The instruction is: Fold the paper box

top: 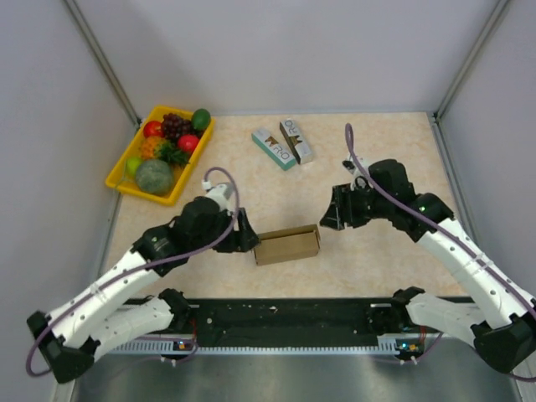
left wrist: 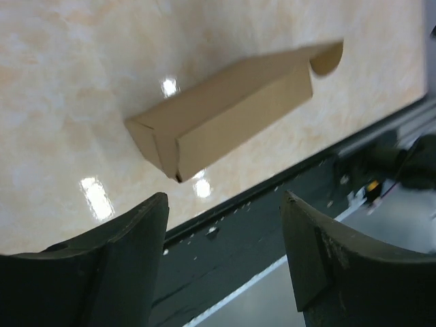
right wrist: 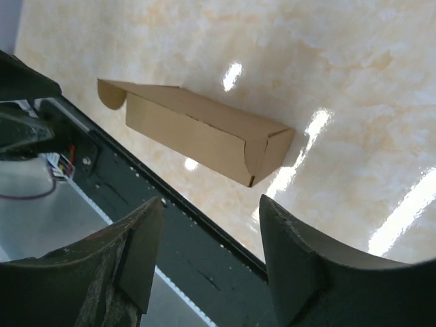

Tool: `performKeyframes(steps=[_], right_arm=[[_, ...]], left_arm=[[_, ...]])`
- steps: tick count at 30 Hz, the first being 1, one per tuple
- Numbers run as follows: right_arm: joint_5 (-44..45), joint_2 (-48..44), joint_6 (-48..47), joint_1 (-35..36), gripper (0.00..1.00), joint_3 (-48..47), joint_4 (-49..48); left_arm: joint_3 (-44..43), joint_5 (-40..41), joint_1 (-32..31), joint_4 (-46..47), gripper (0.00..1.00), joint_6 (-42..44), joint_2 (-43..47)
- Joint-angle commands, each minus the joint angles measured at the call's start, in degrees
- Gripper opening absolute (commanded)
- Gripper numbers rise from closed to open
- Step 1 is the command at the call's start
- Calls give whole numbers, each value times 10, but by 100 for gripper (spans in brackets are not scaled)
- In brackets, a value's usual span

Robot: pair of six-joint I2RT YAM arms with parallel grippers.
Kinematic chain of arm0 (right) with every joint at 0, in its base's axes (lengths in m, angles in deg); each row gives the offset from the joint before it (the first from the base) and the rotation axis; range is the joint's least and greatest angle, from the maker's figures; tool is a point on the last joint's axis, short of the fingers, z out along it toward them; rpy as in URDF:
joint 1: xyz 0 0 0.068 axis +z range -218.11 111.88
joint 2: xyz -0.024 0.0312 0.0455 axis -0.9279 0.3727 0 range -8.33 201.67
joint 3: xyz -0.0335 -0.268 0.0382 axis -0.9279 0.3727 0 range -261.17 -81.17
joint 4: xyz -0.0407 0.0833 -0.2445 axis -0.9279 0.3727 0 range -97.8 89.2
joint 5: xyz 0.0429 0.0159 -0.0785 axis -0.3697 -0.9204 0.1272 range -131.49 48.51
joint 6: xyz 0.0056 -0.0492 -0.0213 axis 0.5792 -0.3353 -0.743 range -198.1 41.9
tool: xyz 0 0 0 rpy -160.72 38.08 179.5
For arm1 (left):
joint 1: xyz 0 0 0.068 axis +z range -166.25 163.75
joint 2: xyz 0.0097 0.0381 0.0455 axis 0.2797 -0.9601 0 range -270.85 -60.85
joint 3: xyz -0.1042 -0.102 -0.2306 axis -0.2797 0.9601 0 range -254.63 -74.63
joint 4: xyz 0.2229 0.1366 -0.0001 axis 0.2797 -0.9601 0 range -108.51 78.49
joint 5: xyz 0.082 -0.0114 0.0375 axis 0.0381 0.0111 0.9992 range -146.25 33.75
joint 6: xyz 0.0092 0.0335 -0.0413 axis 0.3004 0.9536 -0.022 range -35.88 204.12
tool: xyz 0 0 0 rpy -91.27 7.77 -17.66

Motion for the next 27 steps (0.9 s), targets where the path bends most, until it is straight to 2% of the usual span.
performKeyframes(steps=[1,4,7,11,15,16,21,23,25,27], right_arm=[[67,15,-74,55,53,-29,57],[97,29,-79,90,52,-34,60],[109,48,-89,105,51,-33,61],[113,73,-96,113,45,-34,61],[118,92,-95,114,42,-43,53],[118,95,-95,115,41,-48,54],[108,114,-100,121,38,-55,53],[107,117,-102,122,38,-58,54],[108,122,-102,124,37,-58,54],[109,124,-103,124,36,-57,54]], left_arm=[[-74,90,-130,-97,70,64,-93],[-97,121,-157,-109,69,57,-138],[-104,143,-161,-112,72,61,-137],[-94,169,-160,-101,79,59,-121],[-80,147,-141,-77,81,57,-124],[-79,134,-125,-72,80,62,-127],[-85,81,-104,-43,59,85,-152],[-90,75,-101,-41,59,88,-167],[-97,75,-101,-48,66,91,-177],[-98,74,-101,-51,67,93,-190]])
